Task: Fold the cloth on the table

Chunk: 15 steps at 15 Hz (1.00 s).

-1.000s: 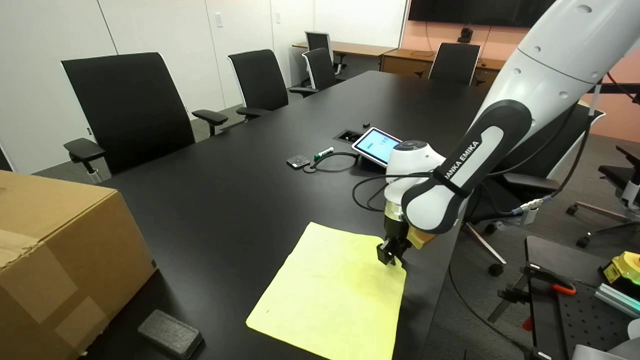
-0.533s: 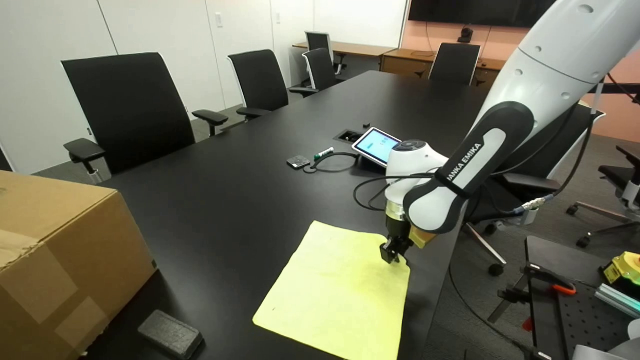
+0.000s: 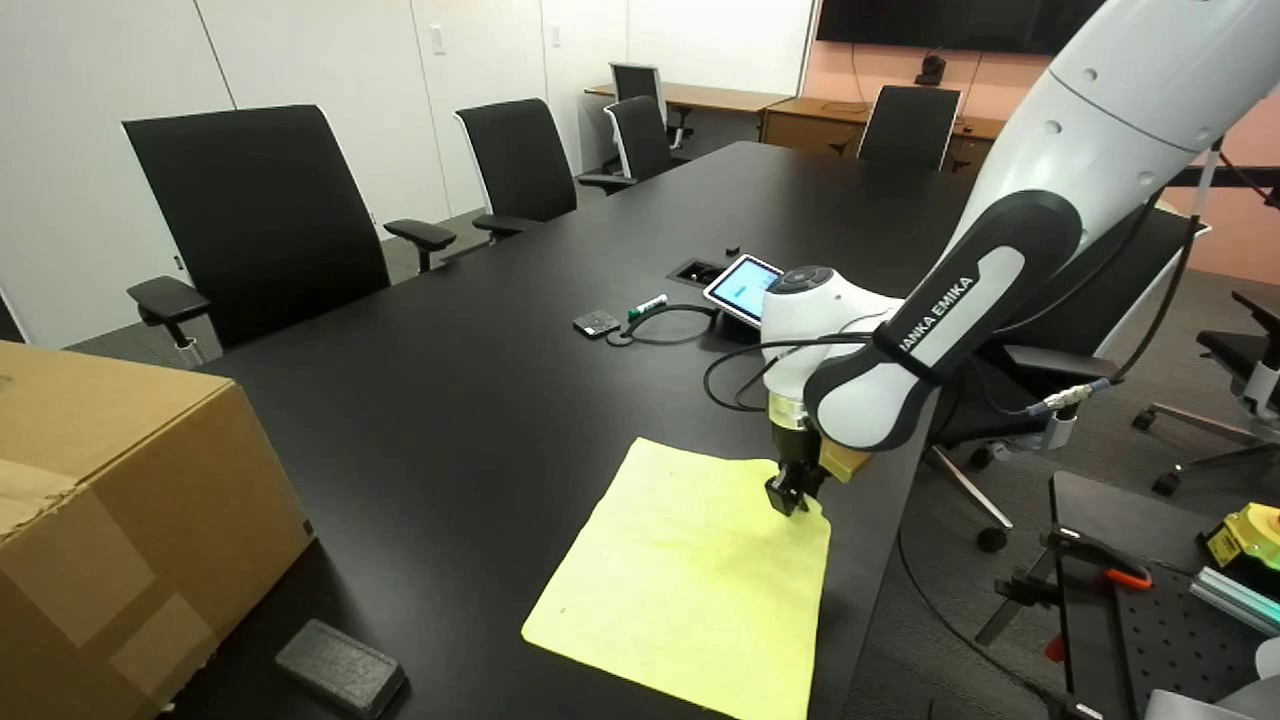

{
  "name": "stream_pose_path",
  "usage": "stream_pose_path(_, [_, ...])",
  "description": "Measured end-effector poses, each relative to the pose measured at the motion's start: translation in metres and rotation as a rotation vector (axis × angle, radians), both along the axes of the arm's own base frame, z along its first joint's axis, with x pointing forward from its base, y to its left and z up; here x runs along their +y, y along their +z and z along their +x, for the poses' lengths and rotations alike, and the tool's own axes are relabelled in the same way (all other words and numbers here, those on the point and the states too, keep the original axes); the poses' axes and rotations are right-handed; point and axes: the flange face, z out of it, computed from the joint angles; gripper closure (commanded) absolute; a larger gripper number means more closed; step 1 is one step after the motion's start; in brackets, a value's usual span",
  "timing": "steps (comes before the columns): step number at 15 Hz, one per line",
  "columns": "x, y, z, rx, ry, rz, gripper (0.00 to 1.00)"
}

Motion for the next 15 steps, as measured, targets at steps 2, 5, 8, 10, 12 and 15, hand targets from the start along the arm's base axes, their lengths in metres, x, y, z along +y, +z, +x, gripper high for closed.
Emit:
stream_pose_path(2, [0.002,0.006,0.007,0.018,0.016,-0.008,0.91])
stream_pose_path(5, [0.004,0.019,0.023,0.034,0.031,-0.016,0.93])
stream_pose_path(8, [0.009,0.037,0.044,0.035,0.040,-0.015,0.93])
stream_pose_path(10, [0.012,0.050,0.058,0.036,0.041,-0.010,0.93])
stream_pose_path(12, [0.013,0.060,0.072,0.039,0.035,-0.002,0.93])
stream_pose_path(15, [0.012,0.068,0.091,0.047,0.006,0.037,0.93])
